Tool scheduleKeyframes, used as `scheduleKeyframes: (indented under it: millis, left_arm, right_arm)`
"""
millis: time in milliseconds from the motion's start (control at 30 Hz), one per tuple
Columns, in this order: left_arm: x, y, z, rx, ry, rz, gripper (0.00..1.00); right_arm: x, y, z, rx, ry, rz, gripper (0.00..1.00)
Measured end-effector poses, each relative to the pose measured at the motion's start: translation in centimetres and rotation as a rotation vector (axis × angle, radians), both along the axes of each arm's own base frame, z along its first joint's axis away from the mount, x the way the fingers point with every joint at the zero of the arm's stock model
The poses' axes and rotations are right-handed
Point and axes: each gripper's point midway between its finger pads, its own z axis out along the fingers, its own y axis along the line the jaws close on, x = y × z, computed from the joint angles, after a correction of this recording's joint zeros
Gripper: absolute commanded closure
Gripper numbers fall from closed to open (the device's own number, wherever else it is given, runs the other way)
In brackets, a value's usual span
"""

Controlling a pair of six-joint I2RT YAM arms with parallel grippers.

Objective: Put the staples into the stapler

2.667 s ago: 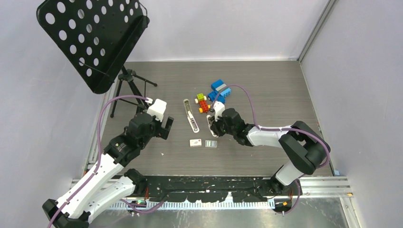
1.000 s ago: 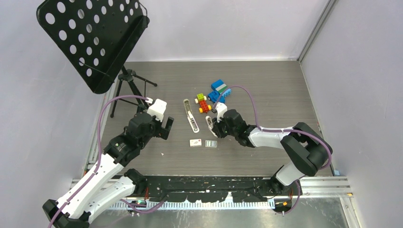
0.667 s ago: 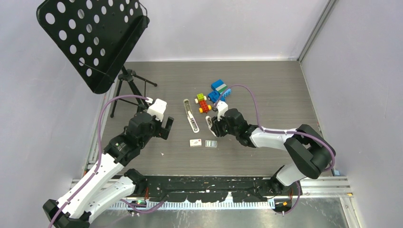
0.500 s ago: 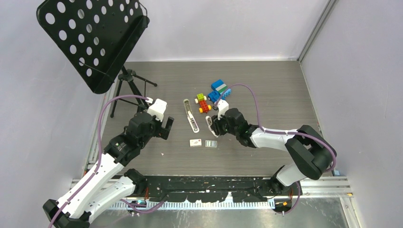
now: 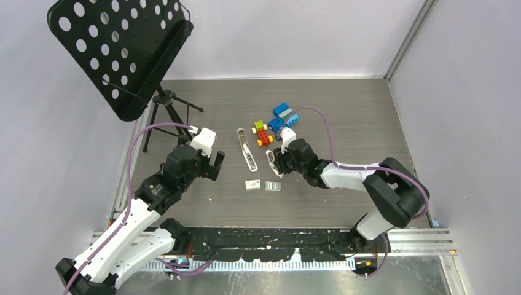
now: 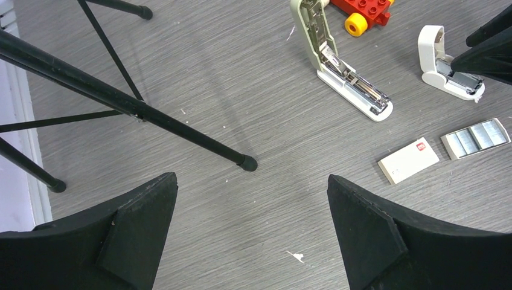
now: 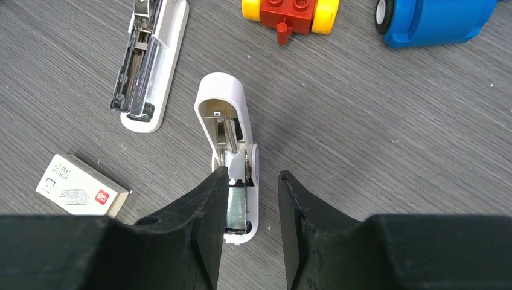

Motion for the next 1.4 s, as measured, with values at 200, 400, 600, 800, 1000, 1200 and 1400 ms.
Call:
scheduleKeyframes:
  millis: [200, 400, 600, 800, 1000, 1200, 1400]
  left_arm:
    - [-0.1, -0.2, 0.0, -0.008, 0.003, -0.010, 0.03]
    - [-0.2, -0.7, -0.1, -0.019, 0.012, -0.033, 0.02]
    - [-0.3, -2.0, -1.0, -0.067, 0.075, -0.055, 0.01]
    - [0.3, -4.3, -0.7, -0.190, 0.148, -0.036, 0.00]
    - [1.6, -7.2, -1.0, -0.308, 0.223, -0.024, 0.00]
    - [2.6, -9.9, -2.6, -0.355, 0.301, -0.028, 0.00]
    - [3.9, -12.8, -3.0, -0.383, 0.335, -0.048, 0.01]
  right_arm:
    - [-0.7, 0.1, 0.3, 0.031, 0.010, 0.013, 0.57]
    - [-2.1, -0.3, 0.9, 0.075, 0.002, 0.033, 0.53]
    - [-2.7, -0.9, 0.0, 0.068, 0.010, 0.033, 0.53]
    - [-2.9, -1.0, -0.2, 0.055, 0.001, 0.046, 0.57]
    - [-2.9, -1.0, -0.3, 0.039, -0.010, 0.071, 0.62]
    - [-3.1, -1.0, -1.1, 0.018, 0.002, 0.089, 0.63]
    - [-3.4, -0.6, -1.9, 0.004, 0.019, 0.107, 0.63]
